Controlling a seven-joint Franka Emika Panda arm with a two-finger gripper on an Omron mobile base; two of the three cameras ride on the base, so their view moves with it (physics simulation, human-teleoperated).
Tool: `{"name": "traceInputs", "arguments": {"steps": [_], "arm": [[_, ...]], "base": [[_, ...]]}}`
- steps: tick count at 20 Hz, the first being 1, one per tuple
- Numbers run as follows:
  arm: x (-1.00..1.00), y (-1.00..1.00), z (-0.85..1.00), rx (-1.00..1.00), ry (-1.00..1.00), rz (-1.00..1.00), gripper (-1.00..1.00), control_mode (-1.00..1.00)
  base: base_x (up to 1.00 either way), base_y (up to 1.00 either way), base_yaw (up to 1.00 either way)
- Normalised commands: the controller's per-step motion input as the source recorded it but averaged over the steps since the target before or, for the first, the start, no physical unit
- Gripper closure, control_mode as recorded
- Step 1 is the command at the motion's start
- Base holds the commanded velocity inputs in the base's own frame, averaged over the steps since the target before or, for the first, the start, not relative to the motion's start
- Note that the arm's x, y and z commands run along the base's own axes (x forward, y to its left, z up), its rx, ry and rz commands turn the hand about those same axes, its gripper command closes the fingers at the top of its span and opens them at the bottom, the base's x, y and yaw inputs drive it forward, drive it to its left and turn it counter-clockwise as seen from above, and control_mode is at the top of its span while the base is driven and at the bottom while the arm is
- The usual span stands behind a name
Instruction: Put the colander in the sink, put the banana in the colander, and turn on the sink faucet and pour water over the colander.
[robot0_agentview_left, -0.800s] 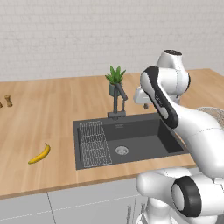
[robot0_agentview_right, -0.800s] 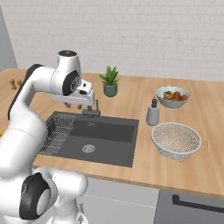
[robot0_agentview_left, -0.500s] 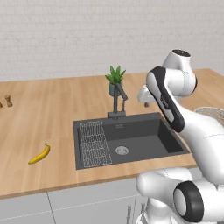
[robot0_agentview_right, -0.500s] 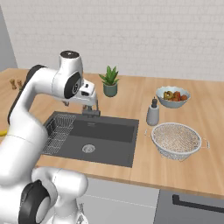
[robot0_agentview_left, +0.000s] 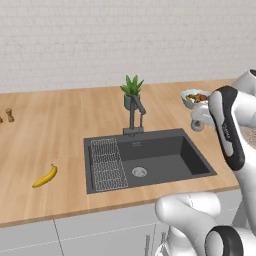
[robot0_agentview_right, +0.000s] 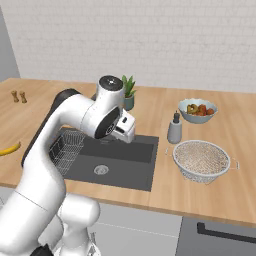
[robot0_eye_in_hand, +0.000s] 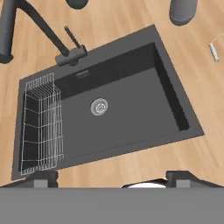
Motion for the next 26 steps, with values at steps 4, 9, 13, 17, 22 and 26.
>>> {"name": "traceInputs", "arguments": {"steps": [4,9,13,17,22,26], "arm": [[-0.42,-0.96,0.0,0.17,0.13,-0.39,-1.0,-1.0],[-0.32,-0.96,-0.15,0.11,0.1,-0.45,-1.0,-1.0],[-0.16,-1.0,-0.34,0.08,0.08,-0.35,-1.0,-1.0],[-0.04,-0.88,-0.49,0.03,0.08,-0.39,-1.0,-1.0],[0.0,-0.61,-0.48,0.02,0.08,-0.39,-1.0,-1.0],[0.14,-0.47,-0.3,0.11,0.01,-0.27,-1.0,-1.0]], "base": [[0.0,0.0,0.0],[0.0,0.0,0.0],[0.0,0.0,0.0],[0.0,0.0,0.0],[0.0,0.0,0.0],[0.0,0.0,0.0]]}}
